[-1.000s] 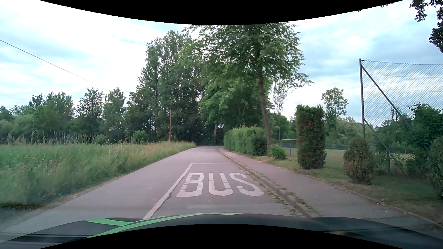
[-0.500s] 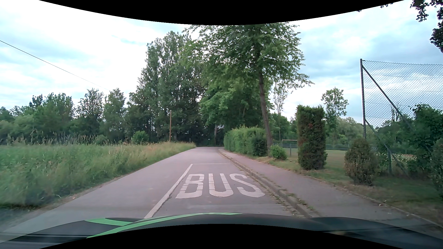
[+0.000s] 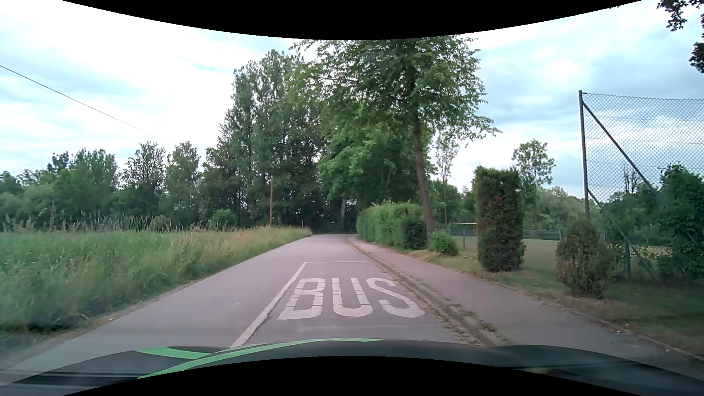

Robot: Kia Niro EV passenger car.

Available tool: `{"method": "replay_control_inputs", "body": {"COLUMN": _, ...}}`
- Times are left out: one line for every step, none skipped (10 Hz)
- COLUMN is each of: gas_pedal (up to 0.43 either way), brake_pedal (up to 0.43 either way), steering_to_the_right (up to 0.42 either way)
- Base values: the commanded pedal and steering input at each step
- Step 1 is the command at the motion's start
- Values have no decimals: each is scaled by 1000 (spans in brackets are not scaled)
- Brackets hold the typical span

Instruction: Follow the waypoints while adhering to traffic rules and regulations

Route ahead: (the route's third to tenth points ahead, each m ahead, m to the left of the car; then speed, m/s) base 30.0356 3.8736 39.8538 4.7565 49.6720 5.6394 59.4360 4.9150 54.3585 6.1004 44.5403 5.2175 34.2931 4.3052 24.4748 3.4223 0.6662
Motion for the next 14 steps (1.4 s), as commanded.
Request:
{"method": "replay_control_inputs", "body": {"gas_pedal": 59, "brake_pedal": 0, "steering_to_the_right": -67}}
{"method": "replay_control_inputs", "body": {"gas_pedal": 59, "brake_pedal": 0, "steering_to_the_right": -67}}
{"method": "replay_control_inputs", "body": {"gas_pedal": 59, "brake_pedal": 0, "steering_to_the_right": -67}}
{"method": "replay_control_inputs", "body": {"gas_pedal": 59, "brake_pedal": 0, "steering_to_the_right": -68}}
{"method": "replay_control_inputs", "body": {"gas_pedal": 59, "brake_pedal": 0, "steering_to_the_right": -71}}
{"method": "replay_control_inputs", "body": {"gas_pedal": 59, "brake_pedal": 0, "steering_to_the_right": -73}}
{"method": "replay_control_inputs", "body": {"gas_pedal": 67, "brake_pedal": 0, "steering_to_the_right": -74}}
{"method": "replay_control_inputs", "body": {"gas_pedal": 67, "brake_pedal": 0, "steering_to_the_right": -74}}
{"method": "replay_control_inputs", "body": {"gas_pedal": 67, "brake_pedal": 0, "steering_to_the_right": -74}}
{"method": "replay_control_inputs", "body": {"gas_pedal": 67, "brake_pedal": 0, "steering_to_the_right": -74}}
{"method": "replay_control_inputs", "body": {"gas_pedal": 67, "brake_pedal": 0, "steering_to_the_right": -75}}
{"method": "replay_control_inputs", "body": {"gas_pedal": 67, "brake_pedal": 0, "steering_to_the_right": -78}}
{"method": "replay_control_inputs", "body": {"gas_pedal": 67, "brake_pedal": 0, "steering_to_the_right": -81}}
{"method": "replay_control_inputs", "body": {"gas_pedal": 67, "brake_pedal": 0, "steering_to_the_right": -82}}
